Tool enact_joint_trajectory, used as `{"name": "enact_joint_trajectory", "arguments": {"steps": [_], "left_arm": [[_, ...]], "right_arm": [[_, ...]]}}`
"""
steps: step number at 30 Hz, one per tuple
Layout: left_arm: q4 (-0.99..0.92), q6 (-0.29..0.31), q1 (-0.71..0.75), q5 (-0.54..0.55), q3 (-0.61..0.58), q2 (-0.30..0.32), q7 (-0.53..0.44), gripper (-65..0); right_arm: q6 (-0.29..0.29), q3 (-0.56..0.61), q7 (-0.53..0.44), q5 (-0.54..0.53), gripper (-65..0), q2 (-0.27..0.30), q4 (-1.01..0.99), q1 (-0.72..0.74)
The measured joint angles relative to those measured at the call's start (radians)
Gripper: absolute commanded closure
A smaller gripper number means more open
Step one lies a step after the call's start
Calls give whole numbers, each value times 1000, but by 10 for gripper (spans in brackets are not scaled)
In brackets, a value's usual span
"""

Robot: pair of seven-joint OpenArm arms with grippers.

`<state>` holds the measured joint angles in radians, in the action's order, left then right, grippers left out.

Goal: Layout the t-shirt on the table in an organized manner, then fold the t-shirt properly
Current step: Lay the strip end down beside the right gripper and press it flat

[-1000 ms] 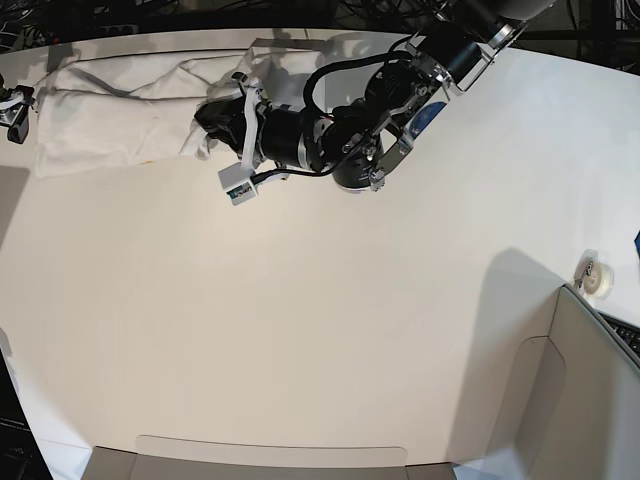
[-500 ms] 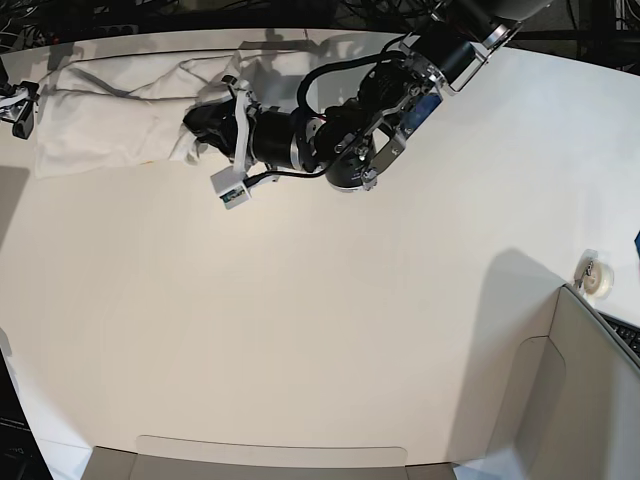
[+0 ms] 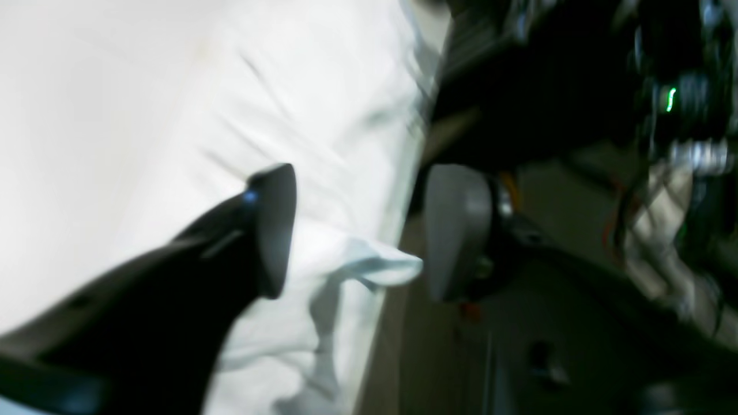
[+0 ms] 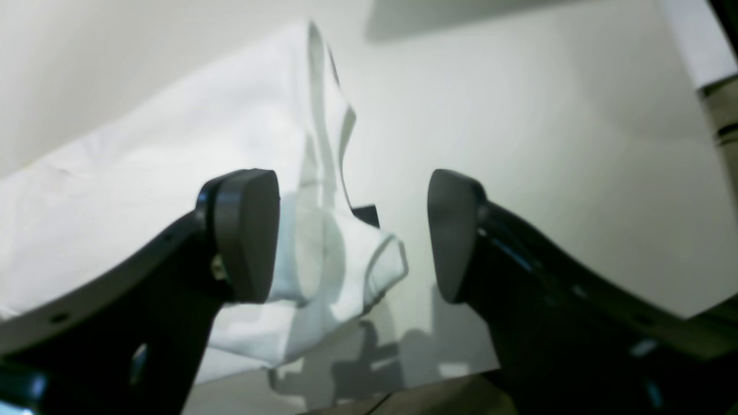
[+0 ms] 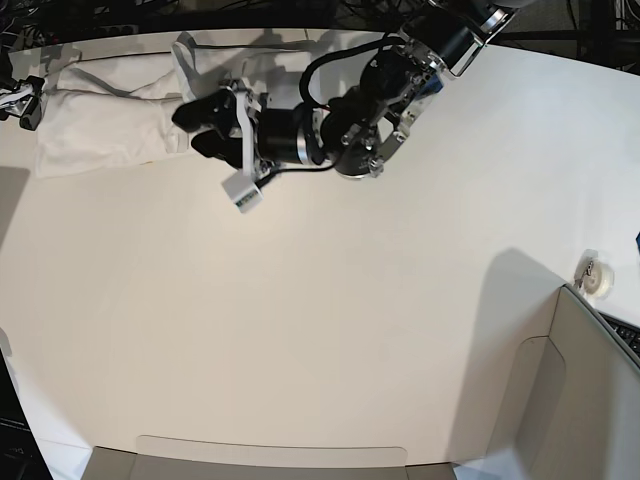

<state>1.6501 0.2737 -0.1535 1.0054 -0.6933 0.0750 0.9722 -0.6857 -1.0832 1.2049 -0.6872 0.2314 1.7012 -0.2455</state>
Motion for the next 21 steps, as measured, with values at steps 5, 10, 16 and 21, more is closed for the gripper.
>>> {"name": "enact_joint_trajectory", "arguments": {"steps": [5,10,16,21], "left_arm": [[53,-7,40,-4,182,11,94,0],[65,-5,106,-10,291,10,202,-1],[65,-4,148,-12,293,35,203,0],[63,-4,130,-12,245,38,192,0]], "right_arm": [[0,0,-2,-4,-400,0,-18,3],[0,0,-1,-1,-400,0,-18,2],[0,26,-1,-1,-400,1,-18,2],[0,68,-6,-5,-400,1,-18,18]]}}
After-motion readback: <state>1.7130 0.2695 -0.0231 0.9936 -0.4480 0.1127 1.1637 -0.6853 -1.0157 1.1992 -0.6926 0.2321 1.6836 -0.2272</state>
